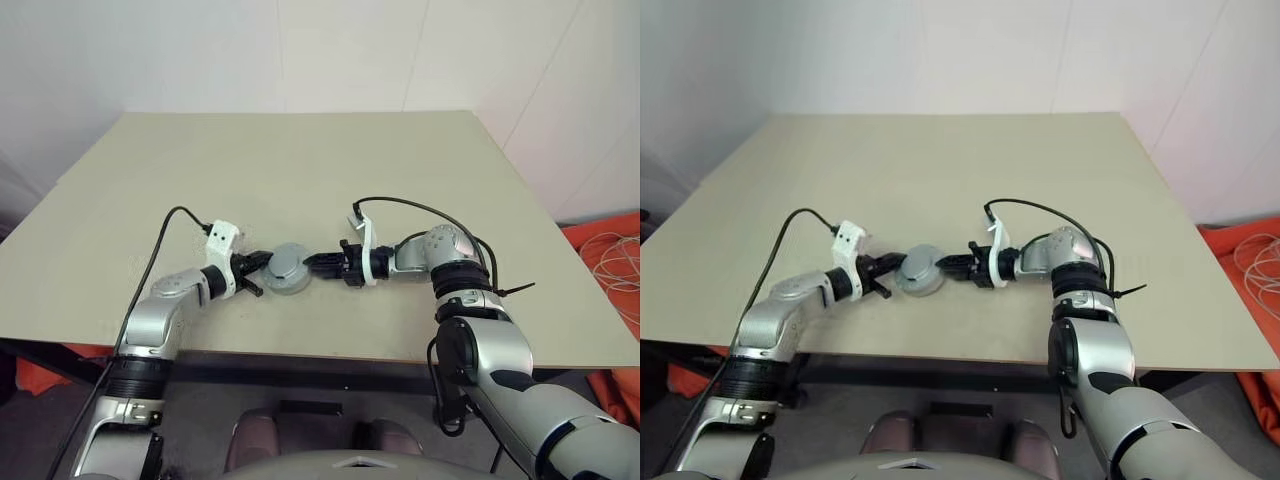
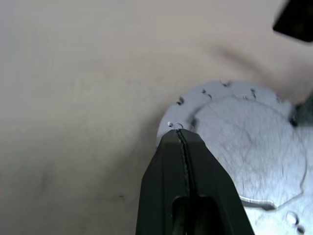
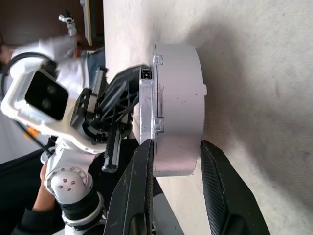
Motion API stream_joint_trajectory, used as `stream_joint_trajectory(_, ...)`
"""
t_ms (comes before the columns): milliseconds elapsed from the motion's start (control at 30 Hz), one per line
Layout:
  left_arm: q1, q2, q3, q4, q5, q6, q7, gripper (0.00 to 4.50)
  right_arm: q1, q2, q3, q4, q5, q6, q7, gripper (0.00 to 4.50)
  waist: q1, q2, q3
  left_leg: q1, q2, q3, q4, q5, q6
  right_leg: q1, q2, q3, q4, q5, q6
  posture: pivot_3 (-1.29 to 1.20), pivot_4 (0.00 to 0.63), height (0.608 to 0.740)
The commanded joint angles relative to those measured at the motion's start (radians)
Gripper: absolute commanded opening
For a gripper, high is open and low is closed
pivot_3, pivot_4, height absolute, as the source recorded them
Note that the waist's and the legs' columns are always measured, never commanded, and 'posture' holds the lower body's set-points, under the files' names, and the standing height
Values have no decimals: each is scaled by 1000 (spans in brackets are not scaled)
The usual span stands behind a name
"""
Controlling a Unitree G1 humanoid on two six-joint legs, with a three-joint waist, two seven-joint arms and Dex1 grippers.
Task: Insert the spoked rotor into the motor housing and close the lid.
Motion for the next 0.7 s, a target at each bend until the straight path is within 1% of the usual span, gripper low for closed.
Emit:
stream_joint_trajectory(33, -21, -63, 162, -70, -154, 63, 118, 0, -18, 17, -25, -54, 50, 15, 15, 1173, -1, -1, 1, 0, 0, 0, 1, 0, 0, 0, 0, 0, 0, 0, -1, 0, 0, 740)
stream_joint_trajectory(100, 14, -60, 207, -109, -219, 120, 133, 0, -21, 18, -31, -57, 52, 19, 15, 1173, -2, -1, 1, -1, 3, 0, 1, 0, 0, 0, 2, 0, 0, 1, -1, 0, 0, 740)
stream_joint_trajectory(167, 74, -34, 218, -151, -263, 142, 92, 0, -25, 19, -34, -63, 54, 22, 18, 1173, -2, -1, 1, -1, 4, 0, 1, 0, 0, -1, 4, 0, 0, 1, -1, 0, 0, 740)
stream_joint_trajectory(200, 93, -24, 216, -164, -267, 138, 84, 364, -25, 19, -35, -64, 54, 23, 18, 1173, -1, -1, 1, -1, 5, 0, 0, -1, -1, -1, 5, 0, -1, 1, -1, 0, 0, 740)
stream_joint_trajectory(233, 106, -18, 235, -160, -291, 155, 92, 573, -27, 19, -36, -68, 56, 25, 19, 1173, 0, -1, 1, -1, 5, 0, 0, -1, -1, -1, 5, 0, -1, 1, -1, 0, 0, 740)
stream_joint_trajectory(300, 120, -17, 285, -146, -352, 195, 118, 1232, -32, 20, -42, -75, 59, 32, 19, 1173, 3, -2, 1, 0, 5, 0, 1, -1, -1, -3, 5, 0, -2, 0, 0, 0, 0, 740)
stream_joint_trajectory(400, 140, -12, 325, -142, -415, 247, 141, 2205, -41, 16, -51, -87, 64, 45, 19, 1173, 4, -3, 1, 0, 4, 0, 2, -1, -1, -3, 5, 0, -2, 0, 1, 0, 0, 740)
stream_joint_trajectory(467, 147, -26, 364, -138, -492, 283, 150, 2855, -50, 8, -52, -92, 67, 47, 25, 1173, 3, -3, 1, 0, 4, 0, 2, -1, -1, -2, 5, 0, -2, -1, 2, 0, 0, 740)
stream_joint_trajectory(600, 165, -60, 444, -129, -710, 372, 175, 4247, -78, -13, -67, -88, 74, 52, 31, 1173, 3, -3, 1, 0, 5, 0, 3, -1, -1, -2, 5, 1, -1, -2, 4, 0, 0, 740)
stream_joint_trajectory(633, 174, -66, 453, -126, -762, 397, 184, 4492, -87, -20, -75, -86, 77, 54, 33, 1173, 3, -3, 1, 0, 5, 0, 3, -1, -1, -2, 5, 1, -1, -2, 4, 0, 0, 740)
stream_joint_trajectory(700, 188, -72, 468, -109, -859, 431, 198, 4500, -105, -27, -95, -85, 83, 63, 32, 1173, 3, -3, 1, 0, 5, 0, 3, -1, -1, -2, 7, 1, -1, -2, 4, 0, 0, 740)
